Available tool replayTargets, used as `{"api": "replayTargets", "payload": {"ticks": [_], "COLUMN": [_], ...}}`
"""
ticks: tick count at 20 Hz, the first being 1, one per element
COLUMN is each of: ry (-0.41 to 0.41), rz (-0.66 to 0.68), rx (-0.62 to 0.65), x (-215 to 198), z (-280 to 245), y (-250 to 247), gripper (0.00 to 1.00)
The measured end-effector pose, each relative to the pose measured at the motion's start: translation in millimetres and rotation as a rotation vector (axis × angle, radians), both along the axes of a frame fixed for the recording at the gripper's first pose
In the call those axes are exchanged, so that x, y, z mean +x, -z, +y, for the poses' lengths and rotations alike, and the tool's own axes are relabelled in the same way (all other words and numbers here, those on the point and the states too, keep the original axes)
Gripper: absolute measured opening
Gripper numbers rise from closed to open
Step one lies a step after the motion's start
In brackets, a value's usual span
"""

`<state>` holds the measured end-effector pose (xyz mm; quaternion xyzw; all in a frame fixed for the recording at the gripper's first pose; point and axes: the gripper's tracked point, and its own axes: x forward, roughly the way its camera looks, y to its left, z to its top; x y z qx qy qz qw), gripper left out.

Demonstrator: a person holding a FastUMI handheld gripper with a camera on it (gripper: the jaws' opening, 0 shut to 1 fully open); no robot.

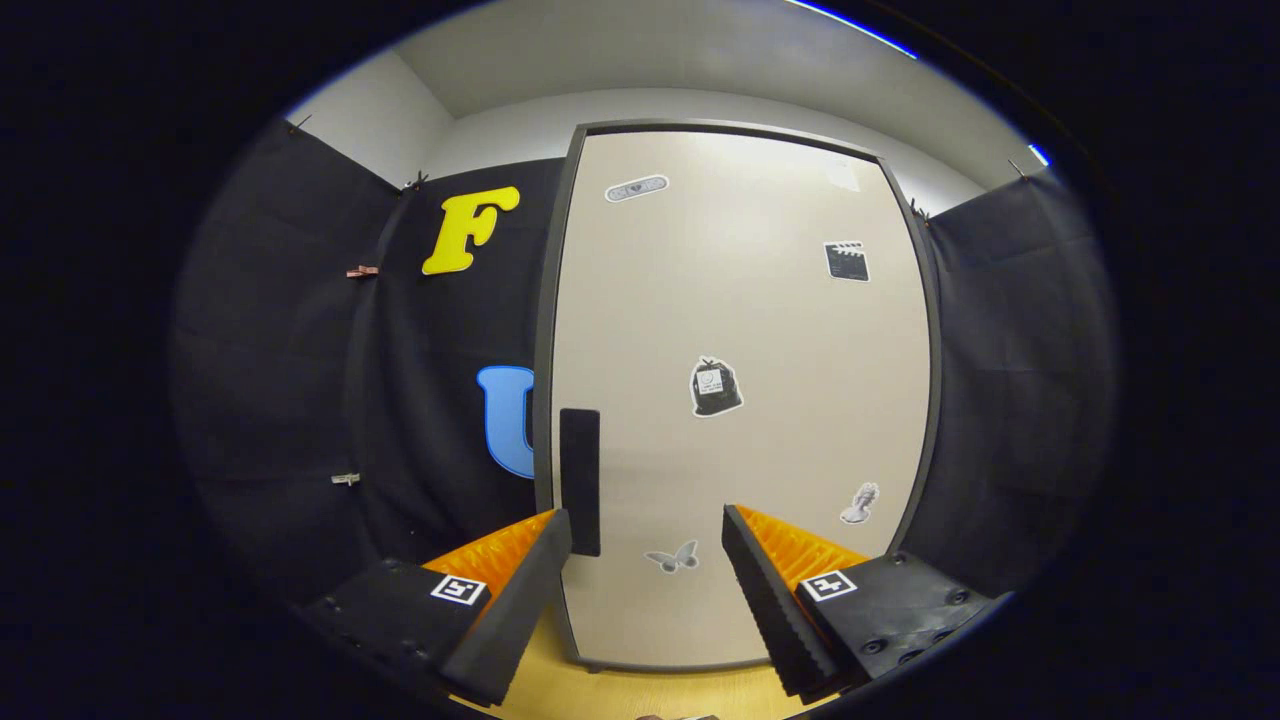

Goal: Open the shoe cabinet door, grab the shoes and put them into the shoe cabinet, then close the shoe cabinet door.

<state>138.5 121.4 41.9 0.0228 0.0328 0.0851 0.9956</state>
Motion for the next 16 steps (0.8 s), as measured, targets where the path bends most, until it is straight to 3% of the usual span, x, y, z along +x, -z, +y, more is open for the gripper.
{"api": "replayTargets", "payload": {"ticks": [9,12,13,16], "ry": [0.013,0.003,0.015,0.008], "rz": [0.055,0.09,0.104,0.143], "rx": [-0.062,-0.003,0.012,0.031], "x": [68.2,78.9,82.0,83.8], "z": [42.0,51.9,51.2,60.2], "y": [20.0,25.9,28.4,35.5], "gripper": [0.98,0.98,0.95,0.64]}}
